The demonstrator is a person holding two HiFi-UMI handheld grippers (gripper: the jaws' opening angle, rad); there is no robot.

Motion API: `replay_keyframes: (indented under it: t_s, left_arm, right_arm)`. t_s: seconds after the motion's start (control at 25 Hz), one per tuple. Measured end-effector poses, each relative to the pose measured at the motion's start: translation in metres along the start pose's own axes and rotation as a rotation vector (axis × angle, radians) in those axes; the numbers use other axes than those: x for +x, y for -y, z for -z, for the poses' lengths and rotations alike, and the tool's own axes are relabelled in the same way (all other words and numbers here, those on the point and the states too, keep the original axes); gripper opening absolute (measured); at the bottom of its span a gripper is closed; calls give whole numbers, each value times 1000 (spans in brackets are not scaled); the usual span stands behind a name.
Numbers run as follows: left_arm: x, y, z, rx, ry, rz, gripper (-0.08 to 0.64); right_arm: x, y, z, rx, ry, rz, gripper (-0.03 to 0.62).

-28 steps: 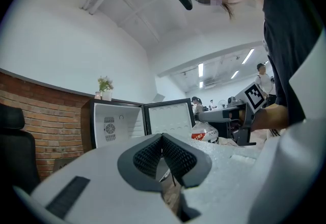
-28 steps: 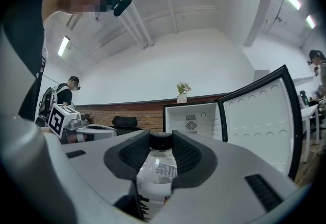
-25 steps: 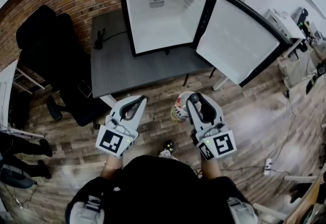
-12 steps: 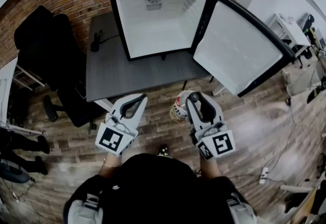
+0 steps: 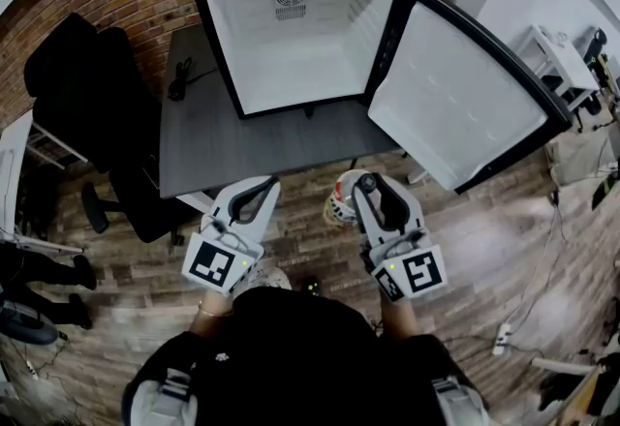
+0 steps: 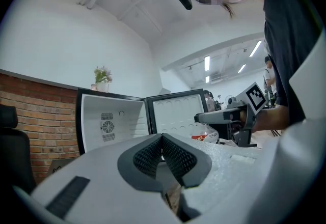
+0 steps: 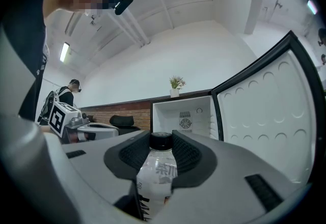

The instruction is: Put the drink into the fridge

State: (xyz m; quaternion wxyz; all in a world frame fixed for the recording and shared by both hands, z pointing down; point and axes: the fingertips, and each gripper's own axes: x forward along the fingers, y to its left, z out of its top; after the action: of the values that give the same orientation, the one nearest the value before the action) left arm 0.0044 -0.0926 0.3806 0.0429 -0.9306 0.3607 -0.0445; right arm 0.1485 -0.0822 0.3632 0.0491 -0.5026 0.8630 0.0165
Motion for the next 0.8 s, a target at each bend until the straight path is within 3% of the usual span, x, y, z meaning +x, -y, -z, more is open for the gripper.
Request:
replay_keyframes:
  t_s: [0.8]
  left_arm:
    - [101,-98,2,11,61,86,-3]
  right_arm:
    - [110,62,9,-26,-5,78,132]
